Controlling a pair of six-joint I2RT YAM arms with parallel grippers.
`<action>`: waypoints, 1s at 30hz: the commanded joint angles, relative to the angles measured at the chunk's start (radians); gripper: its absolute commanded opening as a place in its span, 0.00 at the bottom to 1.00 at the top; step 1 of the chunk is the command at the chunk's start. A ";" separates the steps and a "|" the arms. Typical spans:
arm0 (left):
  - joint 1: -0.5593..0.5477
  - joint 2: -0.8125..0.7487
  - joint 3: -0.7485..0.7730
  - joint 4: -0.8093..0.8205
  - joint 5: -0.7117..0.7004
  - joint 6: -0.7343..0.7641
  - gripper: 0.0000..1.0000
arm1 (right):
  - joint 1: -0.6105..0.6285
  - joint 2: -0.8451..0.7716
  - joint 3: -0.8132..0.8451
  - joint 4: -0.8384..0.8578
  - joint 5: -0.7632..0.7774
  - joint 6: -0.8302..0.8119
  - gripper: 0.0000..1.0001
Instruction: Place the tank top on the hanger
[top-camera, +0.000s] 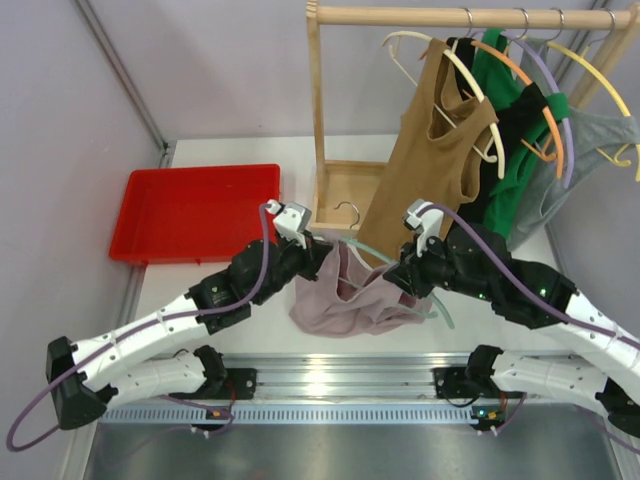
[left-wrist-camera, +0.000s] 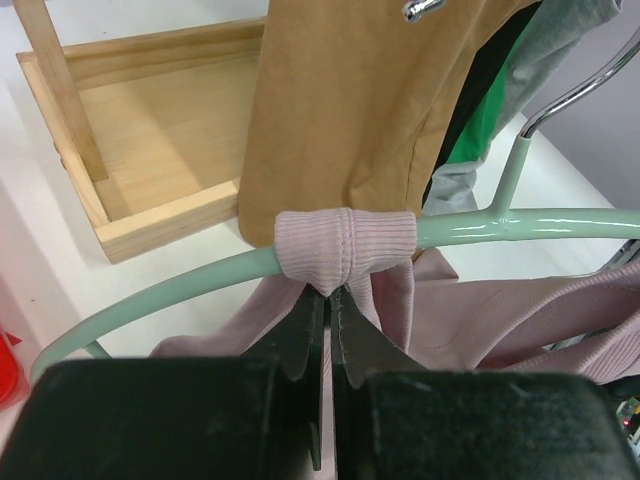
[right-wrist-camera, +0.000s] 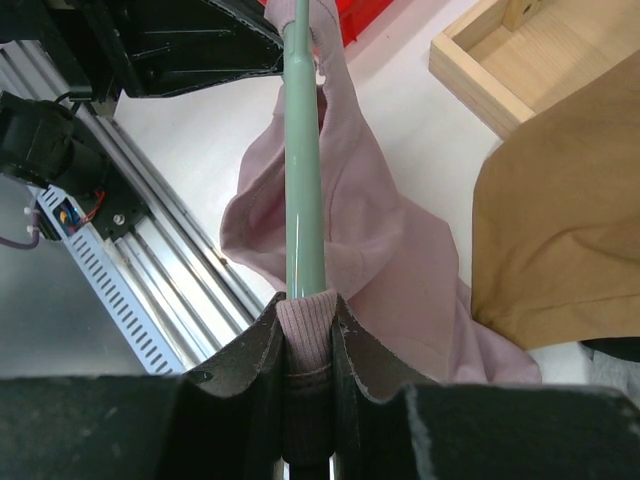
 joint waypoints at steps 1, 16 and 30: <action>0.006 -0.034 0.049 0.053 -0.008 0.012 0.00 | -0.005 -0.025 0.058 0.059 -0.001 0.005 0.00; 0.006 0.003 0.241 -0.129 -0.149 -0.007 0.00 | -0.005 -0.040 0.108 0.035 0.031 0.004 0.00; 0.006 -0.020 0.288 -0.195 -0.158 0.012 0.00 | -0.005 0.008 0.271 0.015 0.125 0.012 0.00</action>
